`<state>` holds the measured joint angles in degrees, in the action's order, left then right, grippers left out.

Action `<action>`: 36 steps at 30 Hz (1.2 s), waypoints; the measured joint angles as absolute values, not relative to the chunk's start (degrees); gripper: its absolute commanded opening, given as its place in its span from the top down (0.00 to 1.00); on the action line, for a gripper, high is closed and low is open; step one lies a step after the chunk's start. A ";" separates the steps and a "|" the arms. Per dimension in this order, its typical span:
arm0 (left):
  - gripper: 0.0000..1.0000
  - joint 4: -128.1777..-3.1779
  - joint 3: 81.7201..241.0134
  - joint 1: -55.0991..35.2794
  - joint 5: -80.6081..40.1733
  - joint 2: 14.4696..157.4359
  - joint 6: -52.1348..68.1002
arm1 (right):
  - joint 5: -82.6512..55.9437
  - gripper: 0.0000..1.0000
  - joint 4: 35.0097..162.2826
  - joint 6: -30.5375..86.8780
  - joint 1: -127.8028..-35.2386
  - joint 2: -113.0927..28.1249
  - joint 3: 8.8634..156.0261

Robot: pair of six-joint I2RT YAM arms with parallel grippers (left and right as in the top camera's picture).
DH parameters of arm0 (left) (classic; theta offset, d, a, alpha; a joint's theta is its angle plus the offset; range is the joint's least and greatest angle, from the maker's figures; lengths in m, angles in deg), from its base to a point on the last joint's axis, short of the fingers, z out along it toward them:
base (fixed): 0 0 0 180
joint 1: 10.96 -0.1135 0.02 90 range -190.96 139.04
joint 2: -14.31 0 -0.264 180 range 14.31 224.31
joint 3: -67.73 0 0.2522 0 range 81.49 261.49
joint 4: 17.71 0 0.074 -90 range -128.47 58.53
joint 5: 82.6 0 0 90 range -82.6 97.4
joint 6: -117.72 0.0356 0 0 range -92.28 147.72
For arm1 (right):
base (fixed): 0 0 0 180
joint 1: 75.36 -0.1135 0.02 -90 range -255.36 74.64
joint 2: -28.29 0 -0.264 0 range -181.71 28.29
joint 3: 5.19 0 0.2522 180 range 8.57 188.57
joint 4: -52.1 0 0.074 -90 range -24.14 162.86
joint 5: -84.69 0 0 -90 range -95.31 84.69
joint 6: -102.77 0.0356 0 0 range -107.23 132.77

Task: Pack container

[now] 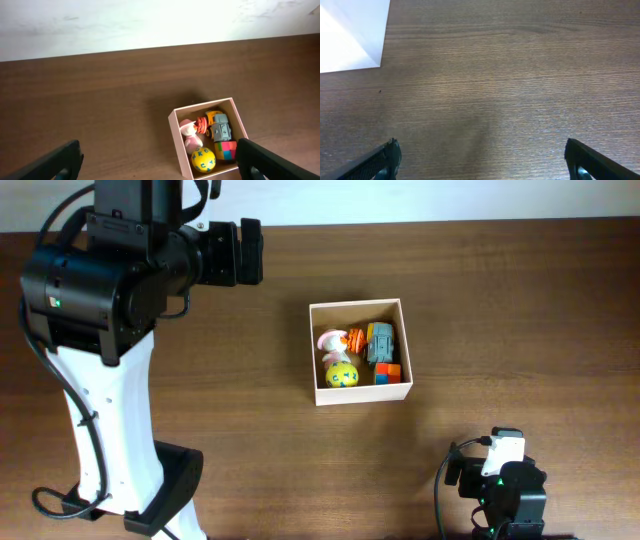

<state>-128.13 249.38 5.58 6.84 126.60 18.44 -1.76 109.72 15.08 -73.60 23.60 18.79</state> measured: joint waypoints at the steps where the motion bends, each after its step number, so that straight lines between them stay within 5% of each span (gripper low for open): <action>1: 0.01 -128.13 249.38 5.58 6.84 126.60 18.44 | -1.76 0.01 109.72 15.10 -73.60 23.60 18.79; 36: 0.01 -124.83 248.82 5.75 14.60 125.81 19.03 | -1.76 0.01 109.72 15.06 -73.60 23.60 18.79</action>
